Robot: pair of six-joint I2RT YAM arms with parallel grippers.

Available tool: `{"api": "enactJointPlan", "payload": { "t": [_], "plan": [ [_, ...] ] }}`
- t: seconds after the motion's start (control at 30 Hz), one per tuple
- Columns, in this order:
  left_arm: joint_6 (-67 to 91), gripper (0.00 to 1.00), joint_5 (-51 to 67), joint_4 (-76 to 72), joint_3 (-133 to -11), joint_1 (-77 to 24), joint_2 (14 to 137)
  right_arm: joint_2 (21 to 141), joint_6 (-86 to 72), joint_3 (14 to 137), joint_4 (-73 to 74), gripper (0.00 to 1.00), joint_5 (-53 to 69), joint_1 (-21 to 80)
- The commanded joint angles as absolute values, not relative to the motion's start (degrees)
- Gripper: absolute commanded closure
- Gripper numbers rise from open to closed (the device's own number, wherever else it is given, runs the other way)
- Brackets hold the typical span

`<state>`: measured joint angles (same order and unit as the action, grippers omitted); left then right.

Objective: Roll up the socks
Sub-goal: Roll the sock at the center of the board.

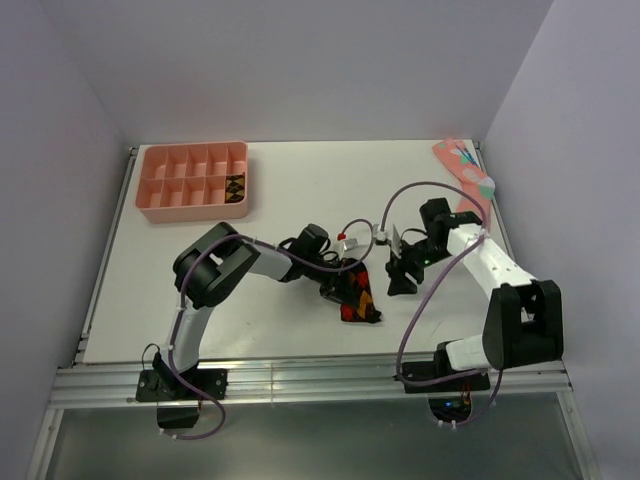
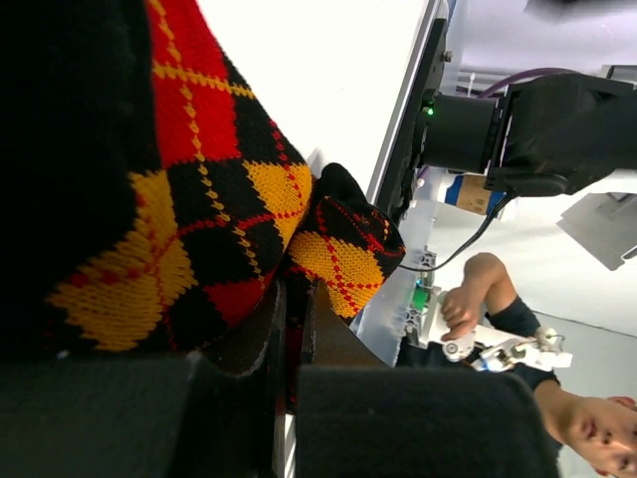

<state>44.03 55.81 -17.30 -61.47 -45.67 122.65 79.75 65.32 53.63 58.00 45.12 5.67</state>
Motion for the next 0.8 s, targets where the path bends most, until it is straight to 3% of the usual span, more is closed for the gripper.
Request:
{"api": "enactJointPlan", "payload": {
  "t": [0.0, 0.27, 0.77],
  "plan": [
    [39.11, 1.00, 45.97, -5.72, -58.53, -44.83, 128.23, 76.21, 67.51, 50.63, 54.16, 0.37, 43.43, 9.83],
    [38.15, 1.00, 46.67, -0.44, -60.55, -43.51, 130.78, 72.42, 63.20, 45.97, 47.37, 0.21, 40.61, 19.68],
    [36.39, 1.00, 47.63, 5.80, -64.42, -43.24, 131.57, 67.15, 57.04, 39.02, 36.04, 0.22, 33.57, 32.16]
  ]
}}
